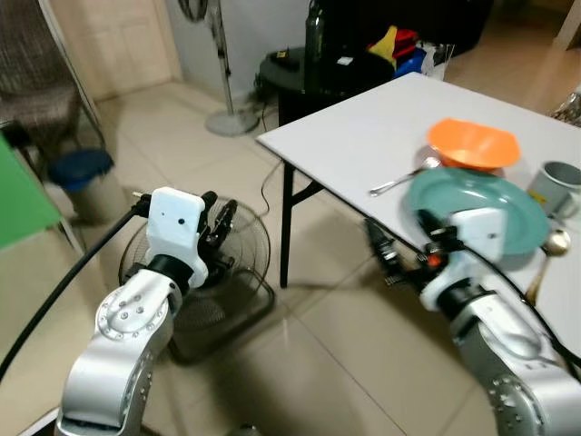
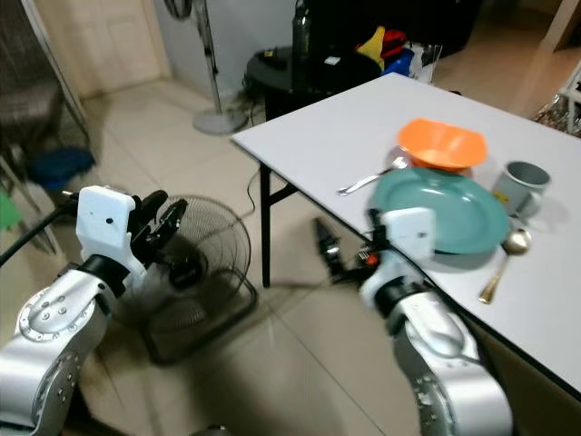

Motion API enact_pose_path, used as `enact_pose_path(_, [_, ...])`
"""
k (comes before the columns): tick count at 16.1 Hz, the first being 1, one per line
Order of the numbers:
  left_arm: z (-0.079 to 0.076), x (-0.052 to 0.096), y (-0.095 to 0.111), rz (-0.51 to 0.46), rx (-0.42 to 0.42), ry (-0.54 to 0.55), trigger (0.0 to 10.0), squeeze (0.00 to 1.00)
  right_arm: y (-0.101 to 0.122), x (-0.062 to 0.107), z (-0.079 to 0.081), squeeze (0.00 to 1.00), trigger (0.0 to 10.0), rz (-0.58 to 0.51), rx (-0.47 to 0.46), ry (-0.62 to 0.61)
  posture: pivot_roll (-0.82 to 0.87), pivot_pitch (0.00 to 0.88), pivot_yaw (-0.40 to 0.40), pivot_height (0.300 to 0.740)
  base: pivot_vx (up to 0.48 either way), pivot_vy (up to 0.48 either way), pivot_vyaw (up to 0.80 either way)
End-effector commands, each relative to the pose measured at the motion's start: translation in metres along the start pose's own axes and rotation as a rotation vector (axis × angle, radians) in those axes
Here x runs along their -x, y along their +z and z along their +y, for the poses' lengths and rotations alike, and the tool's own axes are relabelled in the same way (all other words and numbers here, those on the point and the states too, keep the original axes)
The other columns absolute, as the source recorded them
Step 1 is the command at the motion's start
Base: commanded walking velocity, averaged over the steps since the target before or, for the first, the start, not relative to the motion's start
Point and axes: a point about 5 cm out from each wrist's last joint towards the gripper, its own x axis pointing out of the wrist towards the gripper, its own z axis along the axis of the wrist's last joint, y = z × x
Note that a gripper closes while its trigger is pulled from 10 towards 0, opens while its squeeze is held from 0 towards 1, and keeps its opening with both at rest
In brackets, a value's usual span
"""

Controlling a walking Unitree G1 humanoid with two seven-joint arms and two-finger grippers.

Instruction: Setting the table

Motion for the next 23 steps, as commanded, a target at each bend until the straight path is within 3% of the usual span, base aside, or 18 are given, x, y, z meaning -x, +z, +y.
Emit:
enact_pose_path(1, [0.0016,0.0002,0.0018,-0.005,-0.003,0.011,10.0,0.0,0.0023,-0.0001,-0.0004,1.0,10.0,-0.001,0.004,0.022,0.1,0.0,0.032,0.74,0.0,0.326,0.8])
enact_pose_path(9, [0.0013,-0.0014,0.0031,-0.011,-0.009,0.012,10.0,0.0,0.0018,-0.0003,0.0008,1.0,10.0,0.007,0.012,0.103,0.1,0.0,0.028,0.74,0.0,0.328,0.8])
enact_pose_path(17, [0.0025,-0.004,0.0054,-0.019,-0.022,0.012,10.0,0.0,0.002,-0.0029,-0.0008,1.0,10.0,0.005,0.008,0.107,0.11,0.0,0.029,0.74,0.0,0.327,0.8])
enact_pose_path(23, [0.0035,-0.0061,0.0079,-0.032,-0.034,0.018,10.0,0.0,0.0042,-0.0061,-0.0027,1.0,10.0,0.004,0.0,0.12,0.1,0.0,0.031,0.74,0.0,0.0,0.0])
